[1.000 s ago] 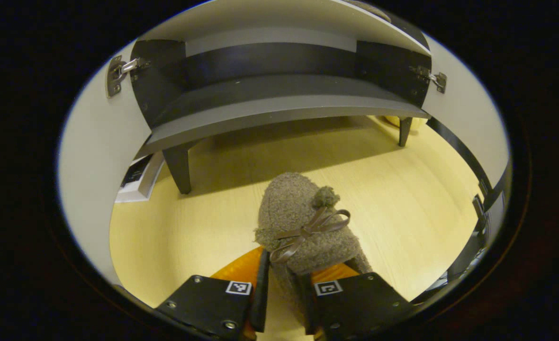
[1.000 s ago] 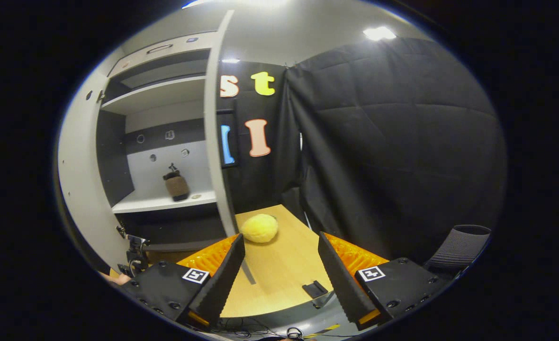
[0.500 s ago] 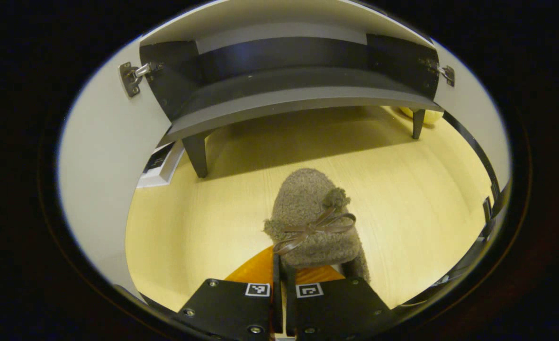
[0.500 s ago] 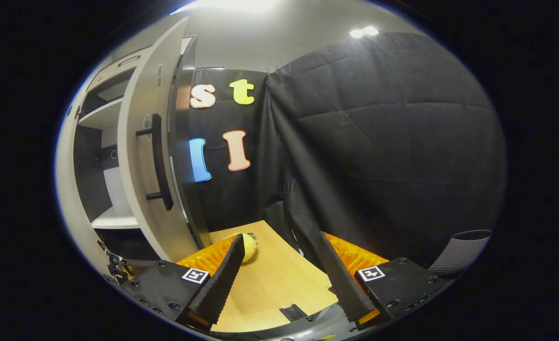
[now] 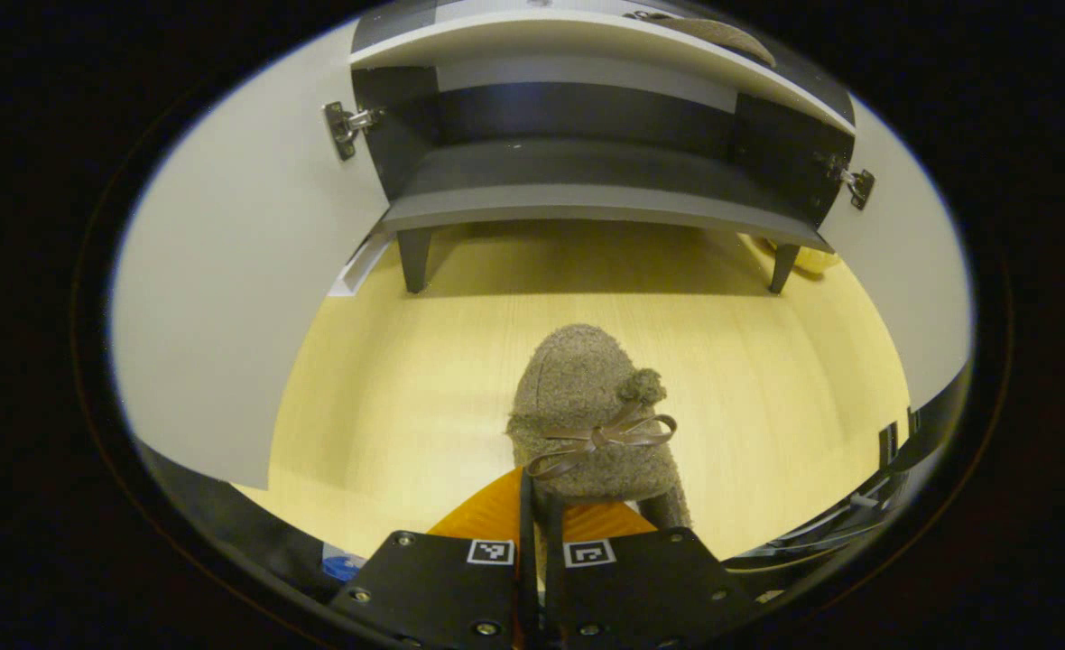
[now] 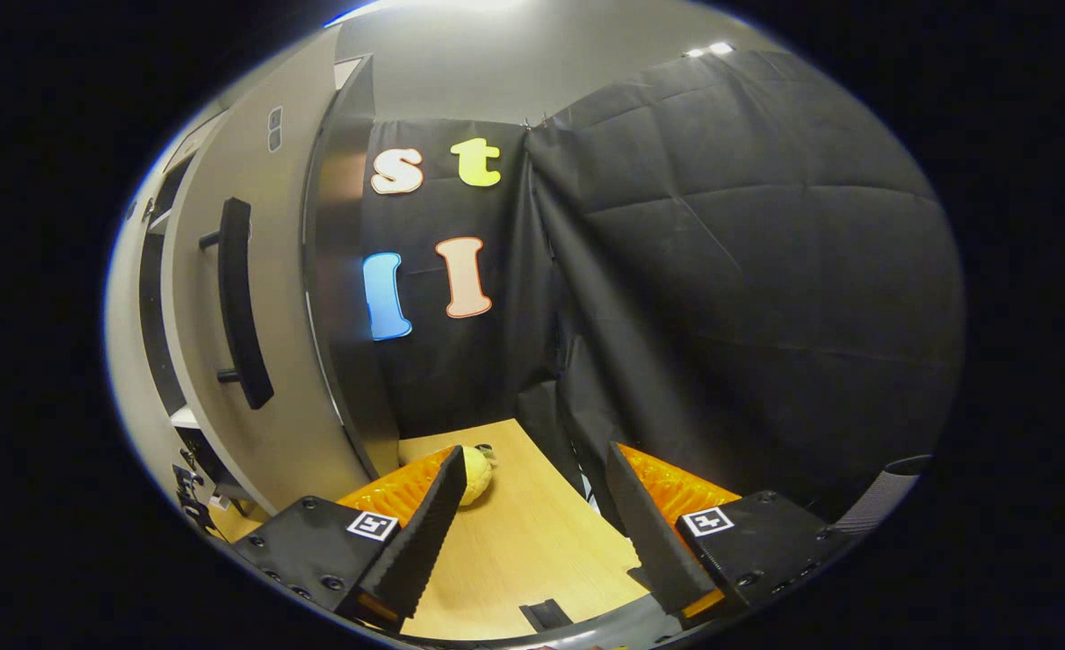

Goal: Grab one shoe with the right hand and put it into the shoe cabinet, grab the other shoe with the left hand and put it into the shoe cabinet; then close the right door with the right hand and the left door with the left hand.

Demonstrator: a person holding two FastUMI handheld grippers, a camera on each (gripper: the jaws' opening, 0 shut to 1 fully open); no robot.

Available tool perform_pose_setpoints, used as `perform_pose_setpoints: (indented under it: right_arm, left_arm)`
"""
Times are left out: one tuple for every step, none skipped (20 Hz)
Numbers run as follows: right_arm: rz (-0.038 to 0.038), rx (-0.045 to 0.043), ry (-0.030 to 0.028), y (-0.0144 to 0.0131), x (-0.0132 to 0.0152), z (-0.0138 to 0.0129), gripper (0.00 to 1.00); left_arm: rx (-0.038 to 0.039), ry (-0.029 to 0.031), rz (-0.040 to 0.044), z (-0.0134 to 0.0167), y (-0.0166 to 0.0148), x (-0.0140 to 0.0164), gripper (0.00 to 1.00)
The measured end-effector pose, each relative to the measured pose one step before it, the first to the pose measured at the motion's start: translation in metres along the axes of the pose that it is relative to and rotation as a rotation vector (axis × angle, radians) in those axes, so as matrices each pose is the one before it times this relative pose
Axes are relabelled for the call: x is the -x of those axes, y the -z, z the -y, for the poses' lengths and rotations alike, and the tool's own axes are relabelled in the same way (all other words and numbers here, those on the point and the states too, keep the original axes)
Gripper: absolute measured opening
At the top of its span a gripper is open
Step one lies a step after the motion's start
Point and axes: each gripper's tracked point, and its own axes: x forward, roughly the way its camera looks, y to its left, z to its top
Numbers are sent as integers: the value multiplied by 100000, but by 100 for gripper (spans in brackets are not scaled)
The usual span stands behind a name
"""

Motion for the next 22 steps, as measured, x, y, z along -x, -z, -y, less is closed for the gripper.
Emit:
perform_pose_setpoints:
  right_arm:
    - [-72, 402, -1402, -166, -393, -148, 92]
    - [-24, 7, -1485, -133, -475, -122, 92]
    - [130, -14, -1536, -134, -452, -54, 92]
    - [358, 189, -1566, 66, -568, -106, 93]
    - [480, 386, -1510, -123, -599, -55, 100]
    - [316, 493, -1133, 20, -745, -3, 100]
    - [47, 158, -1141, 88, -596, 40, 100]
    - [139, -450, -1488, 50, -576, -160, 92]
    - [269, -1006, -1662, -144, -445, -282, 93]
    - [377, -1134, -1662, -89, -378, -225, 98]
    - [547, -781, -1514, -166, -286, -165, 98]
    - [445, -261, -1071, -14, -309, -52, 98]
    - [240, 163, -949, -40, -157, 85, 98]
    - [214, 324, -783, 98, -106, 52, 98]
    - [-42, 238, -629, 104, -66, 152, 98]
    - [-210, -49, -459, 375, -113, 220, 98]
    - [-598, -463, -158, 260, -37, 354, 98]
    - [-619, -936, -190, 327, 1, 235, 98]
    - [-604, -1189, -8, 245, 29, 280, 98]
    - [-470, -1272, 272, 264, 57, 341, 98]
    - [-367, -1286, 313, 61, 100, 288, 98]
    - [-172, -1109, 248, -28, 117, 247, 98]
  left_arm:
    - [137, 183, 1323, -188, -316, 573, 5]
    - [293, 591, 1522, -54, -504, 635, 5]
    - [667, 799, 1954, -136, -586, 423, 5]
    - [1351, 373, 2648, -234, -870, 563, 5]
    - [1677, 500, 2765, -314, -677, 494, 5]
    - [1393, -43, 1881, -401, -739, 591, 5]
    - [653, -780, 1180, -465, 229, 788, 5]
    - [-185, -1113, 1364, -169, -126, 462, 5]
    - [-911, -880, 2480, 512, 927, -570, 5]
    - [-975, -676, 1694, -267, -635, 909, 5]
    - [-868, -451, 1584, -115, -340, 229, 5]
    - [-598, -324, 1458, -227, -541, 323, 5]
    - [-339, 13, 1433, -111, -258, 4, 5]
    - [147, 347, 1459, 84, -407, -175, 5]
    - [402, 570, 1332, 117, -353, -64, 5]
    - [500, 901, 2066, 107, -380, -221, 5]
    - [350, 568, 1705, 85, -464, -67, 5]
    - [-564, 696, 2052, 106, -612, -18, 5]
    - [-676, -136, 2002, -90, -710, -189, 5]
    - [-671, 55, 2299, -117, -907, -75, 5]
    - [-723, -97, 2001, -74, -799, -231, 5]
    - [-314, 96, 1841, -81, -493, -101, 5]
